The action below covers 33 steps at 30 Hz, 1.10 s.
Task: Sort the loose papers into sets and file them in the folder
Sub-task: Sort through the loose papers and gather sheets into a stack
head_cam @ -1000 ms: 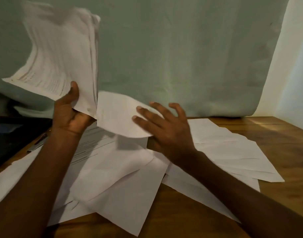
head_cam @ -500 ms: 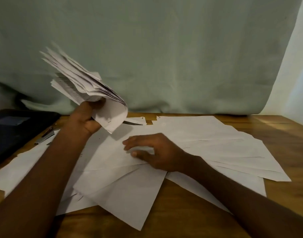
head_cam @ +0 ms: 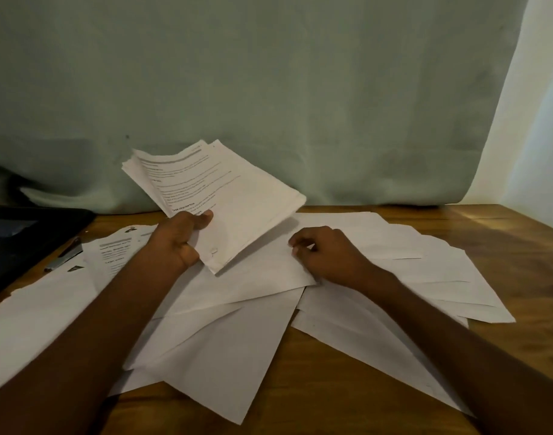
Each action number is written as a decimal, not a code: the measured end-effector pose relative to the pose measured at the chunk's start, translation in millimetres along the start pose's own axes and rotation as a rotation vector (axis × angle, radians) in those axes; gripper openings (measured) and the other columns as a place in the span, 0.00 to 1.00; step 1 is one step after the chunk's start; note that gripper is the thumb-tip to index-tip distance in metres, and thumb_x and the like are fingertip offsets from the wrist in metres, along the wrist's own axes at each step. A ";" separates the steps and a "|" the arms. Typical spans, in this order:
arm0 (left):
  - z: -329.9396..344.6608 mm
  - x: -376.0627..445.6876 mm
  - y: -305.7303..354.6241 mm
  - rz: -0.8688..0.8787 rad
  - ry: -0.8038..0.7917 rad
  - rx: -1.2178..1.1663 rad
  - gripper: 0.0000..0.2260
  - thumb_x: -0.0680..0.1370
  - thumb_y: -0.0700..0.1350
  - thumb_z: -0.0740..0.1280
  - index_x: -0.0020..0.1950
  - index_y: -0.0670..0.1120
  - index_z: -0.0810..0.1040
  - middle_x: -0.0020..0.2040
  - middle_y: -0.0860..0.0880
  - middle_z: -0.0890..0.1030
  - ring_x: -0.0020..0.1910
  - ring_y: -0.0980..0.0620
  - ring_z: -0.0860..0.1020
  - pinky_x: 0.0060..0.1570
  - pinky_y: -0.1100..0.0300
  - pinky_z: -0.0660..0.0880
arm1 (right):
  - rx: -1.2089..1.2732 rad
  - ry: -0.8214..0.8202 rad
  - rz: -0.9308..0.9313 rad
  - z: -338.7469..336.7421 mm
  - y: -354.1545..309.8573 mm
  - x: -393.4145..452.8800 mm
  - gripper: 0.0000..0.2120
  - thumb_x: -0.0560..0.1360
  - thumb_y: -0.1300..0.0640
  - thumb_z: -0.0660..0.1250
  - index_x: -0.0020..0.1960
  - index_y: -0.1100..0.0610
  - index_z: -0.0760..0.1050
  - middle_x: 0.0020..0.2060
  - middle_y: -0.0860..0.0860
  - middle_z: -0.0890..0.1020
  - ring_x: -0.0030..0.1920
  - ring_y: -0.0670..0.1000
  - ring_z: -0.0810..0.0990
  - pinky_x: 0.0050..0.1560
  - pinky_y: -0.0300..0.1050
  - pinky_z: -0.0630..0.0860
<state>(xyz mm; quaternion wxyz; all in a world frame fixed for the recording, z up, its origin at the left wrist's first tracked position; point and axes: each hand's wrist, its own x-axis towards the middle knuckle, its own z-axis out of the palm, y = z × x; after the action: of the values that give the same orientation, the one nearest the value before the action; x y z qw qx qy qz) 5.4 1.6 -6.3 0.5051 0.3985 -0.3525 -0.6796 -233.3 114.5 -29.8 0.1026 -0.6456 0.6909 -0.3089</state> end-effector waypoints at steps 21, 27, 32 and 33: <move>3.7 -2.0 -16.0 0.062 -0.135 -0.113 0.13 0.80 0.33 0.68 0.56 0.50 0.82 0.61 0.47 0.84 0.65 0.44 0.79 0.68 0.42 0.73 | -0.368 0.022 0.238 -19.0 40.0 15.2 0.32 0.68 0.25 0.68 0.65 0.42 0.77 0.68 0.46 0.78 0.68 0.55 0.75 0.70 0.64 0.68; 8.1 -6.3 -15.5 0.100 -0.178 -0.080 0.12 0.81 0.34 0.66 0.55 0.50 0.81 0.55 0.49 0.86 0.54 0.48 0.81 0.60 0.46 0.77 | -0.493 0.155 -0.024 -29.6 48.4 11.7 0.10 0.77 0.54 0.69 0.56 0.45 0.83 0.49 0.47 0.85 0.52 0.55 0.82 0.50 0.49 0.79; 2.2 0.1 -7.4 0.288 -0.221 -0.066 0.12 0.84 0.36 0.62 0.64 0.48 0.77 0.54 0.51 0.84 0.54 0.51 0.82 0.62 0.51 0.77 | -0.030 0.834 -0.072 -57.3 44.4 9.2 0.10 0.78 0.59 0.67 0.55 0.49 0.83 0.44 0.47 0.86 0.44 0.49 0.82 0.43 0.44 0.76; 1.9 -0.3 -5.5 0.309 -0.246 -0.063 0.13 0.84 0.36 0.61 0.66 0.48 0.76 0.54 0.52 0.85 0.52 0.53 0.83 0.59 0.53 0.79 | 0.172 0.900 -0.066 -66.4 40.5 8.8 0.09 0.79 0.59 0.67 0.56 0.50 0.83 0.46 0.46 0.85 0.45 0.46 0.82 0.44 0.40 0.77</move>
<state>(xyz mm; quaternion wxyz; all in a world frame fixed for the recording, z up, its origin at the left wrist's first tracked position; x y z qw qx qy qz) 1.6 3.3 -10.3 0.5688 0.2376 -0.4472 -0.6481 -304.1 124.6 2.2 -0.1644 -0.4581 0.6177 -0.6177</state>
